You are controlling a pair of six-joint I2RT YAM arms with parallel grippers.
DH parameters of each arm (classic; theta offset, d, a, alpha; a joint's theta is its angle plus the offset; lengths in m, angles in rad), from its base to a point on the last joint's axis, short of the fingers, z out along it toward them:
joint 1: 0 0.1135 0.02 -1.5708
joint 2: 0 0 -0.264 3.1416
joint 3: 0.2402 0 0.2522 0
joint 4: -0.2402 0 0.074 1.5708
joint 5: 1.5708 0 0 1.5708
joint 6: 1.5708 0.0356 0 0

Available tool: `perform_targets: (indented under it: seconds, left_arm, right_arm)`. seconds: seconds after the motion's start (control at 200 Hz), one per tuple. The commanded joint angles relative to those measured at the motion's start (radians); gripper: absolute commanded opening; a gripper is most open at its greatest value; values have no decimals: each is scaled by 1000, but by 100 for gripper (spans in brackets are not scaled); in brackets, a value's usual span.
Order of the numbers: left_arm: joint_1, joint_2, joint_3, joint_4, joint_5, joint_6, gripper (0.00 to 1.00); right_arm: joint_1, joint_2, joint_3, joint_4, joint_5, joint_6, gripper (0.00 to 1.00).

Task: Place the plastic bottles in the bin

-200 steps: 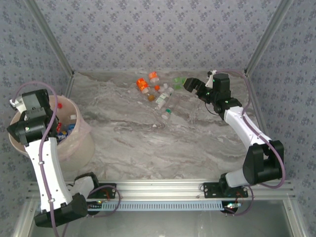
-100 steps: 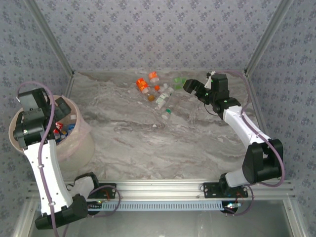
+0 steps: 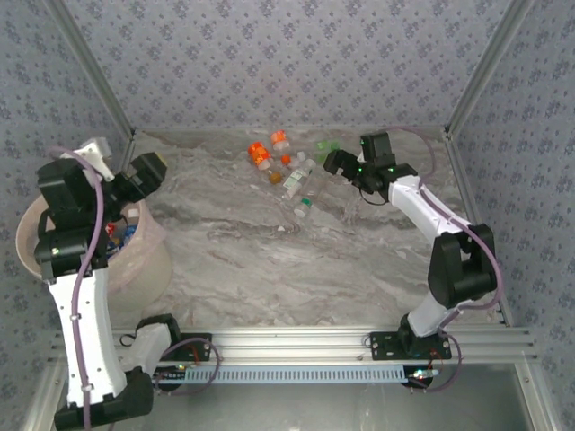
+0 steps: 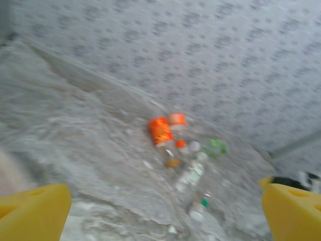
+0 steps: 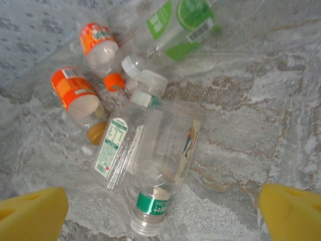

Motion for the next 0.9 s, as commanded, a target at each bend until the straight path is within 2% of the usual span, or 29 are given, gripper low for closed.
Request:
perform_targets:
  seconds: [0.0, 0.1, 0.18, 0.295, 0.45, 0.894]
  left_arm:
    - [-94, 9, -50, 184, 77, -63, 98]
    - [-206, 56, -63, 227, 64, -48, 98]
    - [-281, 97, -56, 229, 4, -29, 98]
    - [-338, 137, -72, 275, -24, -29, 98]
    - [-373, 171, -63, 265, -51, -8, 98]
    - [-373, 174, -86, 225, -105, 37, 98]
  right_arm:
    - [15, 57, 61, -62, 20, -19, 100]
    - [33, 121, 121, -95, 11, -19, 100]
    - [52, 179, 182, -139, 48, -19, 100]
    - [71, 255, 259, -173, 81, -19, 100]
    - [82, 351, 353, -198, 102, 5, 99]
    - [130, 562, 566, -331, 279, 37, 90]
